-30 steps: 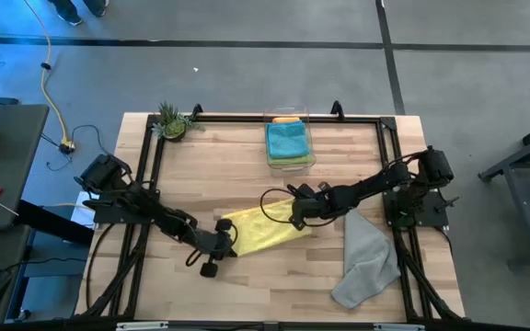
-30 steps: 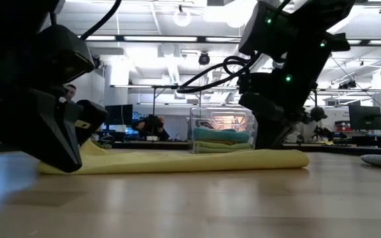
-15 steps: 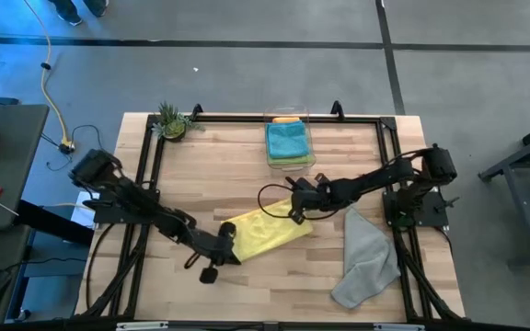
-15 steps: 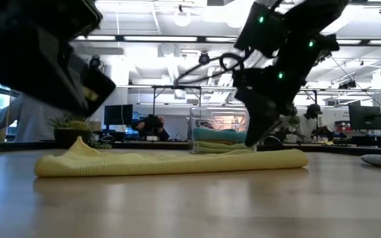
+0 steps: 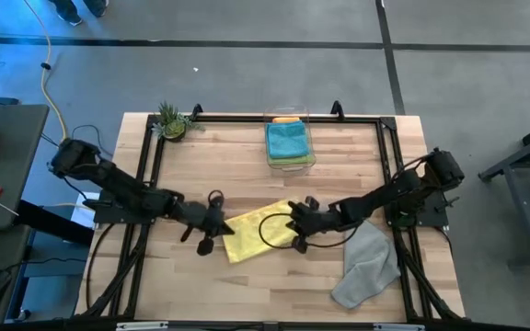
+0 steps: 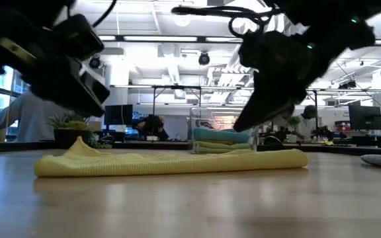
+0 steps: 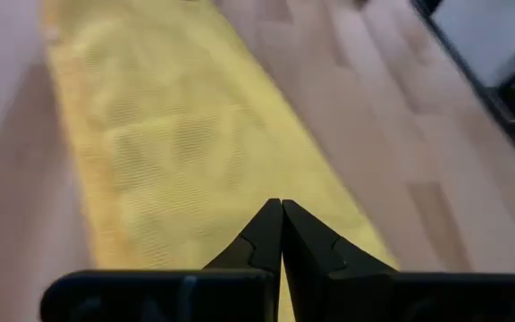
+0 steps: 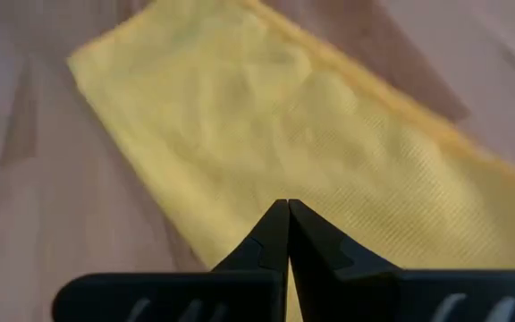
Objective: Fold microfiber towels
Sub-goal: Fold the yellow microfiber cloth
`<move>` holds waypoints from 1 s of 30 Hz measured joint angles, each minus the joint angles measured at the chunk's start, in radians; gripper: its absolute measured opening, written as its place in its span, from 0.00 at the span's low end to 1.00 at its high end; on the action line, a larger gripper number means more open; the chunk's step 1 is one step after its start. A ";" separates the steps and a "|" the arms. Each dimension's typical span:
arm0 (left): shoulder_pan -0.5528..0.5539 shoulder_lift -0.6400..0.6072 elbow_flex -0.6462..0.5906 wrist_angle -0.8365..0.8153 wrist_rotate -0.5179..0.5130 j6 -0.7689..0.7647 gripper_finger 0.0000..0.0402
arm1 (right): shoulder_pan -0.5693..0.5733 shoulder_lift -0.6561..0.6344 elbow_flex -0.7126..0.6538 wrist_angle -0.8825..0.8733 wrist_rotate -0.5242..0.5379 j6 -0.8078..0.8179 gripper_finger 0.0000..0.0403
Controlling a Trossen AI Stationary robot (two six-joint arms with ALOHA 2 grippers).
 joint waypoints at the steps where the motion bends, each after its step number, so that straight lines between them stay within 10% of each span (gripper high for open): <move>1: 0.022 -0.009 -0.002 -0.008 0.007 0.012 0.00 | 0.010 0.000 -0.015 0.020 0.000 0.014 0.00; 18: 0.279 -0.012 0.007 -0.109 0.140 0.121 0.00 | 0.043 -0.005 -0.027 -0.063 -0.194 -0.071 0.00; 30: 0.269 0.001 0.006 -0.245 0.096 0.142 0.00 | 0.080 -0.003 -0.027 -0.172 -0.203 -0.052 0.00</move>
